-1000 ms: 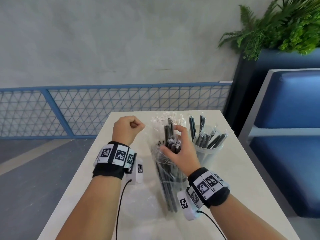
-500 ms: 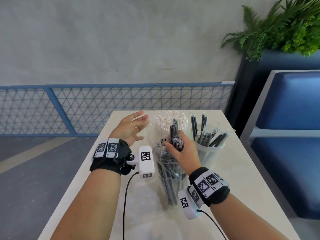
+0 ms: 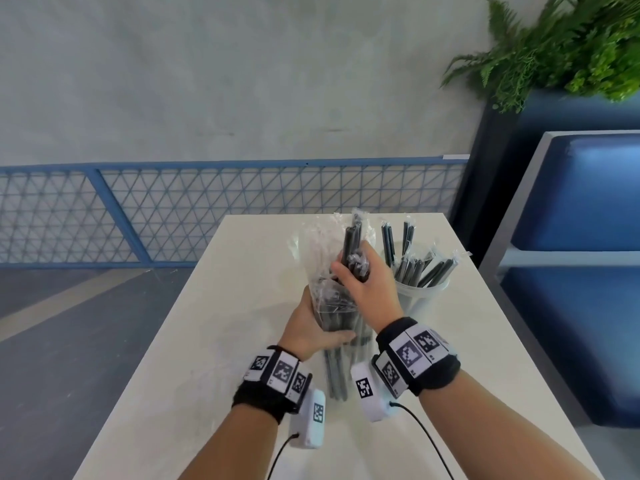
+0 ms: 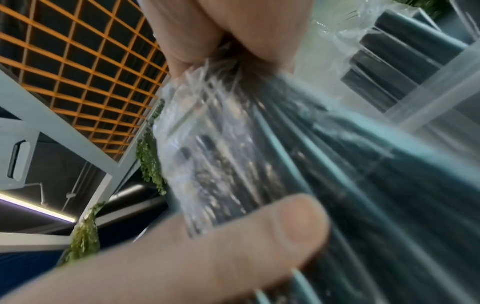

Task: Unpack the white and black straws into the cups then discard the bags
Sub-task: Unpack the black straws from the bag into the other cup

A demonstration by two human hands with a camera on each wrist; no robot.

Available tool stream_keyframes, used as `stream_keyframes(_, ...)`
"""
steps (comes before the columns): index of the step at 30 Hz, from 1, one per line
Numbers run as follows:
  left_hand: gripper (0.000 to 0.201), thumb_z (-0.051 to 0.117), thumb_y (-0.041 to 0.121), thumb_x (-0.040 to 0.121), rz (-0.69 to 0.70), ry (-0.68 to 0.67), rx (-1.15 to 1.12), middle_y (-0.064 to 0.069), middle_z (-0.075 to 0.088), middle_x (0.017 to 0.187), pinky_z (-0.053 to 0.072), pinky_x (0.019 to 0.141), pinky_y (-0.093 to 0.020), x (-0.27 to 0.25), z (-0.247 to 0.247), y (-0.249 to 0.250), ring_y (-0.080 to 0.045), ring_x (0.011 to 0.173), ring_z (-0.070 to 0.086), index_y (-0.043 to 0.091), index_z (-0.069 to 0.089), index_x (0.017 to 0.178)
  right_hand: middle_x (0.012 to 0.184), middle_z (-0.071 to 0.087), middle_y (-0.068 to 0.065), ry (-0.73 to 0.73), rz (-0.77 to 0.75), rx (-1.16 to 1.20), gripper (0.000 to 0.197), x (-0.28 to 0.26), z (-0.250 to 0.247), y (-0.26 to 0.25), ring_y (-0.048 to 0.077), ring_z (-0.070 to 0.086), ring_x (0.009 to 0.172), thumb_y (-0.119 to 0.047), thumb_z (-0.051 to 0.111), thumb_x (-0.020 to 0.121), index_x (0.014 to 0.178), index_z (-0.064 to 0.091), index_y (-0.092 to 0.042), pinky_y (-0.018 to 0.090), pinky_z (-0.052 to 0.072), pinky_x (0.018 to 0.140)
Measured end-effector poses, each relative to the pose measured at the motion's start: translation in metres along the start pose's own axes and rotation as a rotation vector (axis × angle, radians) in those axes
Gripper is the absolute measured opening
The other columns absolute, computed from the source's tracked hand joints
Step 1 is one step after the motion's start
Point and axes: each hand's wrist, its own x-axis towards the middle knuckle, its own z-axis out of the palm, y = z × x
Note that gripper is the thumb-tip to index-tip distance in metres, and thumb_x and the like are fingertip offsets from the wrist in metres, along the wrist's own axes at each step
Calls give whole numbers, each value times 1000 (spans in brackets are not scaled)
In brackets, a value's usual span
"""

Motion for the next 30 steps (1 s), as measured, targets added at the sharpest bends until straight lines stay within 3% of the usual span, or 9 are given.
stream_keyframes(2, 76, 85, 10, 60, -1, 98, 15, 22, 57, 99, 41, 71, 3, 4, 5, -3, 11, 89, 54, 23, 42, 122, 96, 59, -2, 32, -48, 30, 25, 5, -9, -11, 0, 60, 82, -28, 63, 87, 107, 55, -17, 4, 45, 71)
stream_keyframes(4, 66, 83, 8, 64, 5, 99, 27, 20, 59, 97, 41, 72, 2, 6, 4, -8, 6, 90, 57, 22, 47, 118, 86, 60, -10, 65, -108, 83, 17, 12, -20, -23, -10, 58, 73, -20, 62, 88, 102, 54, -15, 2, 43, 64)
stream_keyframes(7, 57, 83, 8, 64, -21, 66, -14, 16, 63, 98, 46, 85, -15, 9, 1, -14, -6, 97, 62, 26, 53, 109, 79, 60, -13, 111, -172, 133, 9, 21, -33, -38, -7, 59, 69, -19, 62, 88, 93, 55, -19, 10, 48, 68)
stream_keyframes(10, 49, 82, 5, 64, -38, 51, -40, 13, 66, 96, 48, 84, -22, 12, -1, -21, -3, 92, 63, 29, 57, 98, 78, 61, -10, 162, -204, 149, 9, 26, -43, -48, -2, 59, 69, -18, 62, 88, 87, 54, -24, 14, 50, 70)
stream_keyframes(14, 41, 83, 5, 62, -82, 90, -66, 1, 71, 94, 52, 87, -32, 13, 0, -31, -14, 91, 67, 17, 64, 96, 80, 64, -2, 215, -239, 183, 8, 30, -56, -58, 10, 63, 75, -19, 65, 86, 88, 57, -19, 22, 53, 74)
stream_keyframes(18, 36, 82, 4, 61, -96, 122, -65, 0, 71, 90, 52, 82, -30, 17, 0, -33, -19, 90, 67, 18, 65, 90, 82, 65, -1, 120, -240, 218, 10, 24, -60, -59, 9, 64, 78, -14, 69, 82, 88, 61, -14, 19, 53, 74)
stream_keyframes(21, 36, 82, 6, 60, -90, 126, -69, -2, 71, 90, 51, 84, -32, 18, -1, -33, -19, 90, 67, 17, 66, 90, 96, 69, -1, -43, -152, 273, 30, 19, -62, -46, 8, 66, 91, -13, 71, 77, 103, 62, -2, 19, 52, 81)
stream_keyframes(25, 38, 81, 2, 63, -82, 133, -62, -7, 72, 94, 52, 87, -34, 18, -1, -32, -18, 91, 67, 11, 66, 97, 113, 69, 1, -174, -41, 234, 47, 13, -59, -28, 12, 64, 107, -14, 77, 70, 114, 62, -12, 33, 49, 97)
stream_keyframes(30, 70, 88, 7, 54, -80, 1, -147, 1, 69, 107, 51, 93, -33, 16, -3, -25, -11, 101, 66, 14, 56, 115, 95, 71, -1, -93, -34, 198, 34, 9, -51, -25, 13, 67, 96, -10, 77, 73, 102, 63, -21, 38, 52, 94)
